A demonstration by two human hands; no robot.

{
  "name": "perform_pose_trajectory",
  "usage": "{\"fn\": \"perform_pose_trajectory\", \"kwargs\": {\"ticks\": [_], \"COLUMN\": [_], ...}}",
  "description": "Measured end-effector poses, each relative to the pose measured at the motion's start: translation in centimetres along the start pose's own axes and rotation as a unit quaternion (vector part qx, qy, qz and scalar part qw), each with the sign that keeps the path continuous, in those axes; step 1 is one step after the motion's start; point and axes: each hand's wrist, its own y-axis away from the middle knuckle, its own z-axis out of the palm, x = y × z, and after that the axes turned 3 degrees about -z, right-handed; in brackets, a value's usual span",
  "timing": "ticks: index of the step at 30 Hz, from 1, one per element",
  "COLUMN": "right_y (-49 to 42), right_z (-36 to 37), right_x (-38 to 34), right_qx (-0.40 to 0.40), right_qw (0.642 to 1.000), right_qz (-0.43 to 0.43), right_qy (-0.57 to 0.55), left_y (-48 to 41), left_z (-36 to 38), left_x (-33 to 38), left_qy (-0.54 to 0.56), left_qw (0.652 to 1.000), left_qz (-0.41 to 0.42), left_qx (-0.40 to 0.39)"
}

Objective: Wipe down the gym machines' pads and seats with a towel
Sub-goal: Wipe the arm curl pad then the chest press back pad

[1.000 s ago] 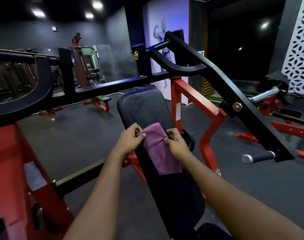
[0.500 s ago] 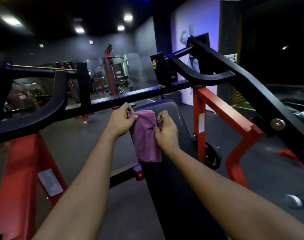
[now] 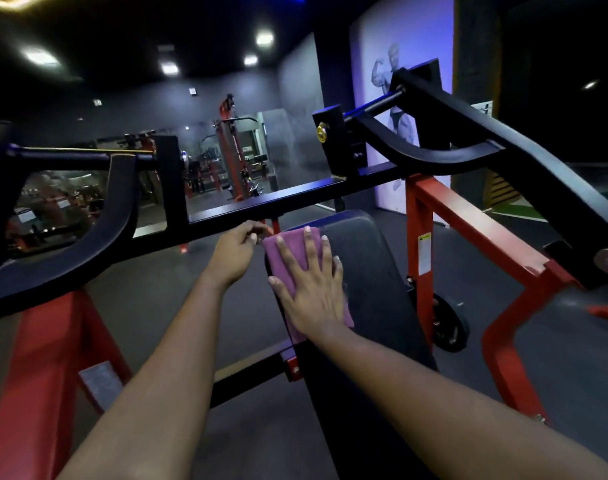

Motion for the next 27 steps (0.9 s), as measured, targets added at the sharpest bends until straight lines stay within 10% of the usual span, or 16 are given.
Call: {"fn": "perform_pose_trajectory", "kwargs": {"ticks": [8,13,20,27], "right_y": [-3.9,-1.9,-3.2,-3.1], "right_z": [1.3,1.8,1.2,0.9], "right_x": [0.3,-0.1,1.4,-1.2], "right_qx": [0.03,0.11,0.039,0.079], "right_qw": [0.999,0.966,0.998,0.985], "right_qz": [-0.011,0.225,-0.003,0.154], "right_qy": [0.034,-0.071,0.055,-0.024], "left_y": [-1.1,-0.3,-0.6,-0.1], "left_z": [1.0,1.0,1.3,1.2], "left_x": [-3.5,-3.9,-4.6,-4.2], "left_qy": [0.098,0.115,0.133,0.162], "left_qw": [0.995,0.992,0.989,0.983], "left_qz": [-0.028,-0.03,-0.032,-0.062], "left_qx": [-0.024,-0.045,-0.046,-0.063]}}
